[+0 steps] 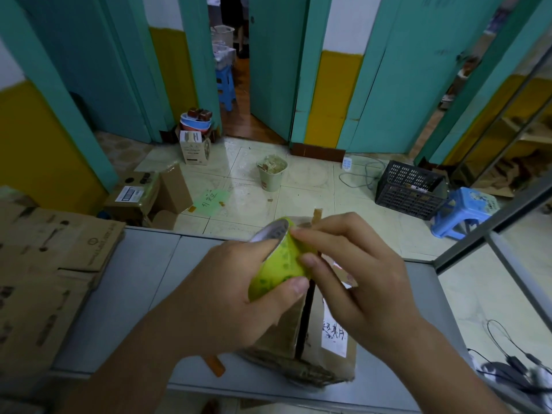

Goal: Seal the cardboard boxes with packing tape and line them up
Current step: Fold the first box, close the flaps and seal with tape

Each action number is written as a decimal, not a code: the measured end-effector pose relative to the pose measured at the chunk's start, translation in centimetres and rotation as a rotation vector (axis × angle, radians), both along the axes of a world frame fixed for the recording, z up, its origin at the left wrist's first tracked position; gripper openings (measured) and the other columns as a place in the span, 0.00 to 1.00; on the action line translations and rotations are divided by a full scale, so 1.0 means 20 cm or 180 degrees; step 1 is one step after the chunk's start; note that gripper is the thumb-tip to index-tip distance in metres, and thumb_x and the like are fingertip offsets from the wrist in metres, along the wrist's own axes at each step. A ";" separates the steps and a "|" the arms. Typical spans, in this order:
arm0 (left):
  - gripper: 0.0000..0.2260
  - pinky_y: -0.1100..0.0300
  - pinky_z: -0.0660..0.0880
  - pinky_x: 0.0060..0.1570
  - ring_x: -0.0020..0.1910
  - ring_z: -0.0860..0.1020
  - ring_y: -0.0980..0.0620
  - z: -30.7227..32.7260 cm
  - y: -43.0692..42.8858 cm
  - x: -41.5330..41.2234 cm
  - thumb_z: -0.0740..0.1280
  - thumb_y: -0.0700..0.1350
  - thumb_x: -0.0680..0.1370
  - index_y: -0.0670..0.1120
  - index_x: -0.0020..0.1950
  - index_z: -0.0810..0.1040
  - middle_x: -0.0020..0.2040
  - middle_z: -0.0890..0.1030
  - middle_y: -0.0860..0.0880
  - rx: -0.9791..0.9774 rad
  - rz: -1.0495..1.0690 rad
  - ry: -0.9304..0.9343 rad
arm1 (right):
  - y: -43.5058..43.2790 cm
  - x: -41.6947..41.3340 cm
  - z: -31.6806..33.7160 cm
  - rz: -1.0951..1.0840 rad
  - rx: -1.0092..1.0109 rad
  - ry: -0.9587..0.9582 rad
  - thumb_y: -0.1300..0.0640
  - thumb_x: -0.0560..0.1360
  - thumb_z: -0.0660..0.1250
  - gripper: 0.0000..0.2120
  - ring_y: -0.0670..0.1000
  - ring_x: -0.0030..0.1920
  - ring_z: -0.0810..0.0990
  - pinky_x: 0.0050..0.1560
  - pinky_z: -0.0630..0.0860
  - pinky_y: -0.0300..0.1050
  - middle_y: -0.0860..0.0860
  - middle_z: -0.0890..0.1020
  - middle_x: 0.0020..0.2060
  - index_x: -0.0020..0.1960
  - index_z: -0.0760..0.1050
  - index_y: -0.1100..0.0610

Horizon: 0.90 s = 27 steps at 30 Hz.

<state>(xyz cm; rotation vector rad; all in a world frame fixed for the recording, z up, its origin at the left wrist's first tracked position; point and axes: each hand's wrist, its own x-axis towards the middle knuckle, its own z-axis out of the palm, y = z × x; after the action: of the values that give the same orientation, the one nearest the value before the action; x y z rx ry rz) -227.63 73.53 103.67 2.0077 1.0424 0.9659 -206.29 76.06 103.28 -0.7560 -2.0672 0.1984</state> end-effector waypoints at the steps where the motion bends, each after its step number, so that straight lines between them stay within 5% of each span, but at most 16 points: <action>1: 0.09 0.62 0.76 0.30 0.26 0.80 0.55 0.01 0.01 -0.01 0.68 0.54 0.82 0.55 0.43 0.78 0.30 0.80 0.51 -0.0259 -0.0139 -0.0217 | 0.02 0.02 0.01 0.0148 0.0032 -0.0099 0.55 0.85 0.65 0.15 0.50 0.53 0.81 0.51 0.76 0.42 0.53 0.80 0.55 0.66 0.81 0.61; 9: 0.35 0.70 0.66 0.17 0.15 0.71 0.59 0.00 0.10 -0.06 0.69 0.73 0.75 0.40 0.34 0.72 0.20 0.72 0.53 -0.1292 -0.0300 -0.1692 | 0.10 0.09 0.07 0.0773 -0.0114 -0.0341 0.57 0.86 0.61 0.13 0.51 0.53 0.79 0.51 0.76 0.43 0.53 0.78 0.54 0.66 0.81 0.57; 19: 0.29 0.66 0.54 0.13 0.12 0.68 0.55 -0.08 0.16 -0.02 0.73 0.59 0.80 0.46 0.23 0.72 0.16 0.66 0.49 -0.2100 -0.0694 -0.2544 | 0.09 -0.01 0.03 0.0950 -0.0191 0.0106 0.59 0.86 0.61 0.06 0.52 0.50 0.80 0.46 0.77 0.52 0.51 0.79 0.49 0.56 0.77 0.57; 24: 0.34 0.69 0.57 0.13 0.12 0.69 0.57 -0.08 0.13 -0.01 0.77 0.57 0.76 0.36 0.24 0.65 0.16 0.67 0.52 -0.2158 -0.0714 -0.2576 | 0.06 -0.04 0.02 0.1034 -0.0335 0.0276 0.58 0.87 0.57 0.08 0.53 0.49 0.79 0.50 0.75 0.45 0.51 0.77 0.48 0.53 0.74 0.57; 27: 0.28 0.71 0.61 0.15 0.12 0.68 0.56 -0.06 0.15 -0.01 0.73 0.53 0.80 0.45 0.21 0.72 0.15 0.66 0.49 -0.2253 -0.0889 -0.2681 | 0.06 -0.05 0.01 0.0916 -0.0295 0.0445 0.56 0.87 0.59 0.09 0.52 0.49 0.80 0.50 0.75 0.44 0.51 0.79 0.48 0.55 0.76 0.57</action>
<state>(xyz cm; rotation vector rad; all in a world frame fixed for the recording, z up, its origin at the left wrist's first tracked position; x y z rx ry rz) -227.85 76.56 102.37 0.9663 0.4936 0.9640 -207.28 77.18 103.45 -0.4812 -2.0362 0.4970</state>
